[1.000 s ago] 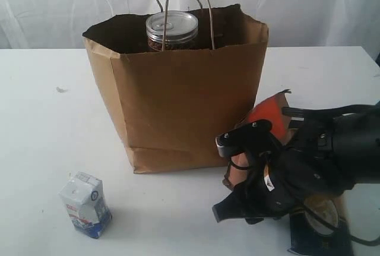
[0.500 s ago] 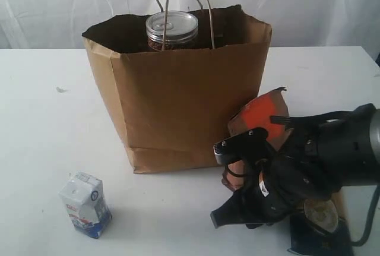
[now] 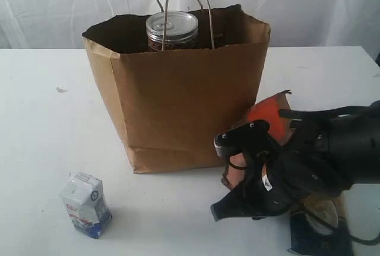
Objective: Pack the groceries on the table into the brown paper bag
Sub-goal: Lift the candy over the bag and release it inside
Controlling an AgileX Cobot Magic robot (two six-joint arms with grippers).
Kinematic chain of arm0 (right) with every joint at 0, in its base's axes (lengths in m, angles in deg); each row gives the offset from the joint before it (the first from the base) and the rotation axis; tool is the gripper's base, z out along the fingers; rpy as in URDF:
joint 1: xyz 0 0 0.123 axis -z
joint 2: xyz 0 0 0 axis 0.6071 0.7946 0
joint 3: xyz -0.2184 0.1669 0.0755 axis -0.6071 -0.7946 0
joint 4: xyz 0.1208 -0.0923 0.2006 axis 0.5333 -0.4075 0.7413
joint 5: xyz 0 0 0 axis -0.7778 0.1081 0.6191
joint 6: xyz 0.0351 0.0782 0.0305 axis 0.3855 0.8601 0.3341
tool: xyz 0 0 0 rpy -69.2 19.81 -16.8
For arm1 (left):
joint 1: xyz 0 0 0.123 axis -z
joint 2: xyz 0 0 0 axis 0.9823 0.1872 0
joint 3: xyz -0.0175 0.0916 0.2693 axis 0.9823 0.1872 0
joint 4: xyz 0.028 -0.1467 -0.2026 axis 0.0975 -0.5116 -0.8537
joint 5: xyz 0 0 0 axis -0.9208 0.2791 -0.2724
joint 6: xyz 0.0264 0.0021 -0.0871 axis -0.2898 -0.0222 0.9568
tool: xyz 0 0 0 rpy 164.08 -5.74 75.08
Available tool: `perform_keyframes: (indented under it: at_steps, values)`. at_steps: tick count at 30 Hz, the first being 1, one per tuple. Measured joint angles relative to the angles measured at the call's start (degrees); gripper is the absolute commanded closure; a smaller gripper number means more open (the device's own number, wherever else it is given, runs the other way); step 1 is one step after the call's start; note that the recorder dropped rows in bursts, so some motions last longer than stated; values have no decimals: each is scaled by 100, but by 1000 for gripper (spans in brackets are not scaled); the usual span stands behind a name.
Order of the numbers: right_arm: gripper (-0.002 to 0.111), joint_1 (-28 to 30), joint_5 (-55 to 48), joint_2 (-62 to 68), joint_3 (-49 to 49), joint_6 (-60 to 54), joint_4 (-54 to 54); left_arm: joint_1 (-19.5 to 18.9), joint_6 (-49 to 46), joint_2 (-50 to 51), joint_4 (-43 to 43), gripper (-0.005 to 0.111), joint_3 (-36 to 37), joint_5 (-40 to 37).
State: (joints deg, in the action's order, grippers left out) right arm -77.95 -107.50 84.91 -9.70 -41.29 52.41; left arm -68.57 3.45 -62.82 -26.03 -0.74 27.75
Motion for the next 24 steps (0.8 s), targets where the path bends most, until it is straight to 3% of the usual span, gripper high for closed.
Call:
perform_keyframes:
  at_steps: [6, 14, 24]
  values:
    - [108, -246, -361, -1319, 73, -159, -31, 0, 0, 0, 0, 107, 0, 0]
    - [108, -403, -690, -3011, 927, -432, -253, 0, 0, 0, 0, 107, 0, 0]
    - [108, -403, -1335, -2656, 2429, -10, -1390, 0, 0, 0, 0, 107, 0, 0]
